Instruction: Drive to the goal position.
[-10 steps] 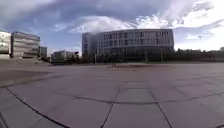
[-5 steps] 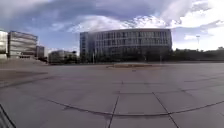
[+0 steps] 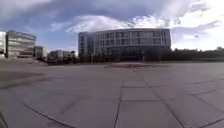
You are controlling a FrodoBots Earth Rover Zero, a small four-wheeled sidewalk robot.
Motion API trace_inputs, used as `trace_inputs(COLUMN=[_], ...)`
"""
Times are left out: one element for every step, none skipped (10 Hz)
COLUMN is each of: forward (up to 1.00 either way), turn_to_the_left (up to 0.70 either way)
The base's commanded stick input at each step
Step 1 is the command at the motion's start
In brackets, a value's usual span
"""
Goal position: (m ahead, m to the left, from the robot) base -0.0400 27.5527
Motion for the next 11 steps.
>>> trace_inputs(forward=[0.70,0.70,0.70,0.70,0.70,0.70,0.70,0.70,0.70,0.70,0.70], turn_to_the_left=[0.00,0.00,0.00,0.00,0.00,0.00,0.00,0.00,0.00,0.00,0.00])
